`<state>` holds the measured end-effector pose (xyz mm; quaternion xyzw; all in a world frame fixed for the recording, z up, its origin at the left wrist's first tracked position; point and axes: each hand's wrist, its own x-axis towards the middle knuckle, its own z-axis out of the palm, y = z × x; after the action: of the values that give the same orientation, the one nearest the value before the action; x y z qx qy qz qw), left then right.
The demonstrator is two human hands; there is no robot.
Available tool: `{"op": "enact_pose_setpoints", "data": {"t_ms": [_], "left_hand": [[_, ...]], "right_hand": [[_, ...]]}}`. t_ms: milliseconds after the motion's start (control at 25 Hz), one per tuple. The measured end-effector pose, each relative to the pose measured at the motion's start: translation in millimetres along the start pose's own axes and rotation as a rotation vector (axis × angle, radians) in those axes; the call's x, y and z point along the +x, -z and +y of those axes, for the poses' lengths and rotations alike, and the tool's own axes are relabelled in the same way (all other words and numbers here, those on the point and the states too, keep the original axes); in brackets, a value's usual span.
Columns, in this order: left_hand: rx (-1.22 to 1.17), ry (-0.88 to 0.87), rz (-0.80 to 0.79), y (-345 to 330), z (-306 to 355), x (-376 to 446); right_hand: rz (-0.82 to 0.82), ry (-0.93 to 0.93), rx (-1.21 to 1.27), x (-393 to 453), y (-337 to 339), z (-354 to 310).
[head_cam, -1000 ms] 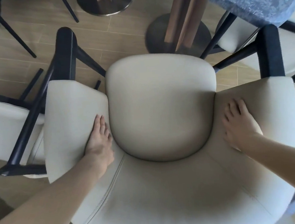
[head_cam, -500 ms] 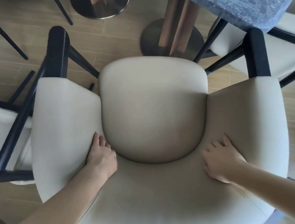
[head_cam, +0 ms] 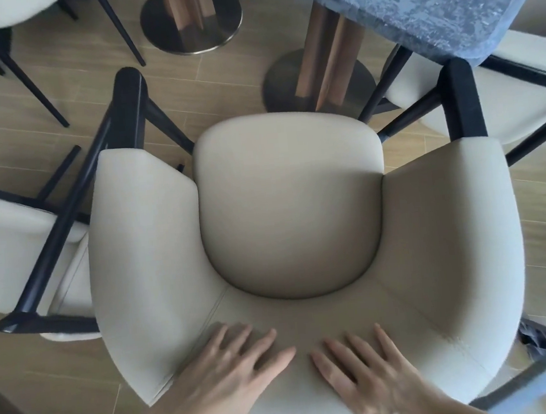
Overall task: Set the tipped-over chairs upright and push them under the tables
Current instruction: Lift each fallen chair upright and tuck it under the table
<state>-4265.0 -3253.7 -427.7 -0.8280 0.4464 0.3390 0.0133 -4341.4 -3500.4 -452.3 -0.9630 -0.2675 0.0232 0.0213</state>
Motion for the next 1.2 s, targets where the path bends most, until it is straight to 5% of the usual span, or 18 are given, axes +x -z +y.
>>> {"op": "enact_pose_setpoints", "data": {"t_ms": [440,720,1200], "left_hand": [[0.051,-0.123,0.077,-31,0,-16],[0.005,-0.093,0.056,-7,-21,-8],[0.032,-0.154,0.124,33,-71,5]], "right_hand": [[-0.037,-0.019,0.004,-18,0,-29],[-0.511,-0.033,0.108,5,26,-12],[-0.417,-0.046,0.220,45,25,2]]}}
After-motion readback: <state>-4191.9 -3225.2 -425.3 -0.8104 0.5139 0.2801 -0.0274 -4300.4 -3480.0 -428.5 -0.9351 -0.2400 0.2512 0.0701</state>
